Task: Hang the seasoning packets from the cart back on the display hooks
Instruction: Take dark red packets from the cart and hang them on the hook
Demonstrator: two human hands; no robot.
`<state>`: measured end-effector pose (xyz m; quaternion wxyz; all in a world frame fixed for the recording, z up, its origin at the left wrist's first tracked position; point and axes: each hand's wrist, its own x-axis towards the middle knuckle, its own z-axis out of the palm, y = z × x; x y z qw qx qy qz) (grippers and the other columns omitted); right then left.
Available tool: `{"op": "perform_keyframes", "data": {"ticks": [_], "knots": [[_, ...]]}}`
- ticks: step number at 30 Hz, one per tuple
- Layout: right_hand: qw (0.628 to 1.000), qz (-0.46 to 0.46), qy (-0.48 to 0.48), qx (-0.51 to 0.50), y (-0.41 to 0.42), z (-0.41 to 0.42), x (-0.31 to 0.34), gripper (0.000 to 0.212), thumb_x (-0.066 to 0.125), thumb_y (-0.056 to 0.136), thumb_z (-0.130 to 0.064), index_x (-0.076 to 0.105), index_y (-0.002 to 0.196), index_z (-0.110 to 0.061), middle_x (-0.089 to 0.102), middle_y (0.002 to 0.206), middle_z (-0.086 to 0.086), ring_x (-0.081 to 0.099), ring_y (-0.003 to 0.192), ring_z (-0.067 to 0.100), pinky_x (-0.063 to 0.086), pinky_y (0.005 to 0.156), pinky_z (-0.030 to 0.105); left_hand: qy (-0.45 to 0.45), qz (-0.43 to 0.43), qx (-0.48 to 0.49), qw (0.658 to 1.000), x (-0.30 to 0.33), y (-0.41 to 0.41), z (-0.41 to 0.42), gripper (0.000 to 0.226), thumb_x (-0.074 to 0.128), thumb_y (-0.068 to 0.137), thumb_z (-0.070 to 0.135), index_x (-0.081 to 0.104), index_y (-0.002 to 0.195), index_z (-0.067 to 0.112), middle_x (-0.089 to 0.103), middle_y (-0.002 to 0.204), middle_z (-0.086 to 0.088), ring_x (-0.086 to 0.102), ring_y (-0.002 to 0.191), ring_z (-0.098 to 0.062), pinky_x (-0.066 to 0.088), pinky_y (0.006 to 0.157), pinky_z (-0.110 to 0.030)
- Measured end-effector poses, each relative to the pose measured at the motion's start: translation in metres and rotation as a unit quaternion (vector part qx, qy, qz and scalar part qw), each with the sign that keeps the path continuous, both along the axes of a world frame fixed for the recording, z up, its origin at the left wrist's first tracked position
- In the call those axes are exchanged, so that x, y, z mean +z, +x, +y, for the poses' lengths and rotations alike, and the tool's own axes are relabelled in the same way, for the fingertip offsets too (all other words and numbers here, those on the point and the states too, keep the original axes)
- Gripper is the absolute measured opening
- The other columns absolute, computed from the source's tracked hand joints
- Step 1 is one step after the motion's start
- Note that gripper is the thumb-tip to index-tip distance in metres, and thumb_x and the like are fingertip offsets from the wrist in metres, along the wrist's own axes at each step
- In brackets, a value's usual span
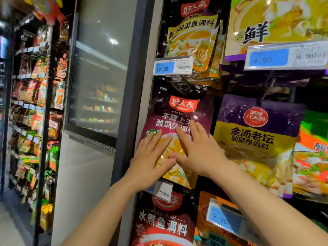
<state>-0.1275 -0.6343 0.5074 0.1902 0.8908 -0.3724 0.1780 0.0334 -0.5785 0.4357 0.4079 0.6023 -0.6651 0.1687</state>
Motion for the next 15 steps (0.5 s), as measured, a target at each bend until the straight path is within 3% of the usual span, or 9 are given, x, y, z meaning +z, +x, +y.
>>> {"op": "perform_keyframes", "data": {"ticks": [4,7,11,15], "knots": [[0.999,0.035,-0.023,-0.003,-0.013,0.018,0.003,0.073,0.026,0.088,-0.067,-0.002,0.147,-0.035,-0.006,0.158,0.007,-0.004,0.145,0.026,0.007,0.115,0.054,-0.011,0.027,-0.03,0.999,-0.012,-0.005,0.016,0.06,0.027,0.082,0.069,0.007,0.137,0.054,-0.003,0.154,0.022,-0.015,0.138,0.006,-0.009,0.11,-0.017],[0.997,0.024,-0.048,0.058,-0.022,0.045,-0.005,0.068,0.038,0.088,-0.062,0.011,0.145,-0.036,0.006,0.157,0.001,0.006,0.144,0.022,0.01,0.115,0.053,-0.036,0.065,-0.042,0.996,-0.029,-0.005,0.045,0.059,0.038,0.084,0.06,0.029,0.14,0.045,0.019,0.152,0.019,0.01,0.139,0.006,0.008,0.108,-0.009],[0.981,-0.038,-0.015,0.189,-0.02,0.09,-0.032,0.066,0.052,0.086,-0.053,0.025,0.143,-0.032,0.022,0.153,-0.001,0.019,0.14,0.021,0.017,0.112,0.039,-0.086,0.115,0.006,0.99,-0.068,-0.004,0.114,0.039,0.047,0.083,0.046,0.063,0.113,0.027,0.055,0.117,0.013,0.047,0.108,0.011,0.035,0.09,-0.005],[0.954,-0.077,0.089,0.275,0.006,0.136,-0.078,0.06,0.057,0.086,-0.049,0.038,0.139,-0.028,0.036,0.147,-0.004,0.03,0.136,0.015,0.025,0.111,0.03,-0.038,0.15,0.084,0.984,-0.115,0.002,0.203,0.037,0.044,0.082,0.051,0.067,0.101,0.03,0.058,0.094,0.028,0.056,0.09,0.008,0.046,0.079,-0.015]]}}
